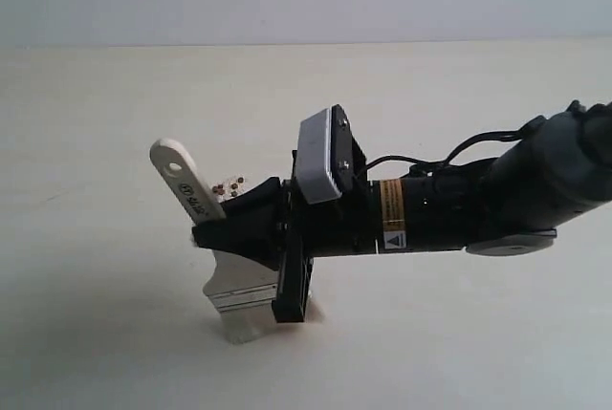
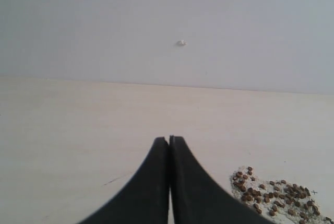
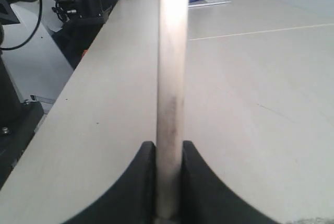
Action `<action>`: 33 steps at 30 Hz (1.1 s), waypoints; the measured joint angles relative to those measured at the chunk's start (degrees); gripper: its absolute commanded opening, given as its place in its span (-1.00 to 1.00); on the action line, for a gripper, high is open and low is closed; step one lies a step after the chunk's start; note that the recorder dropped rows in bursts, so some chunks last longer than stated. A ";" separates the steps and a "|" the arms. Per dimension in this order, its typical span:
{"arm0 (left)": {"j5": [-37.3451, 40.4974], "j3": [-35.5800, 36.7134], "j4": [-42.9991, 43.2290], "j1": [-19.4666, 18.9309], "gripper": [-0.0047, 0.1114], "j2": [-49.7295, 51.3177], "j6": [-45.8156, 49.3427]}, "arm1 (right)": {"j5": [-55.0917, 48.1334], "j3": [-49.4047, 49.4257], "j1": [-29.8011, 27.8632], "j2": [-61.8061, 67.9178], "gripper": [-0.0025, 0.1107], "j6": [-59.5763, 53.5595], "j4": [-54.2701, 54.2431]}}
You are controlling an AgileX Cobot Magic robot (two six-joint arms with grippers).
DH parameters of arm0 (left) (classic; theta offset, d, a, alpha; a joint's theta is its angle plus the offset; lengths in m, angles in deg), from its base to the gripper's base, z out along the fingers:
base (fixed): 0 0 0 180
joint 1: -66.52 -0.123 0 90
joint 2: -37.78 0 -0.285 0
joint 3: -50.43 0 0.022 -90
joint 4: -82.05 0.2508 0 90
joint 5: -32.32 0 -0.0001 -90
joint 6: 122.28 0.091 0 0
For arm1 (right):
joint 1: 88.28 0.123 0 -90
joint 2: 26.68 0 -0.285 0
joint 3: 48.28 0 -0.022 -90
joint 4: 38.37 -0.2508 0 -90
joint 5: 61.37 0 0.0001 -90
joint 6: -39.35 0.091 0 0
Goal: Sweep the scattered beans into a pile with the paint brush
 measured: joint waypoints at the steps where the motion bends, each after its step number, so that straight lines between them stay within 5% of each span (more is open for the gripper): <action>1: 0.00 0.00 0.00 0.00 -0.92 0.00 0.00 | 0.00 -0.69 0.00 0.70 -0.96 -0.14 0.00; 33: 0.00 0.00 0.00 0.00 -0.92 0.00 0.00 | 0.47 -6.90 -5.29 2.97 -0.96 -0.70 -3.92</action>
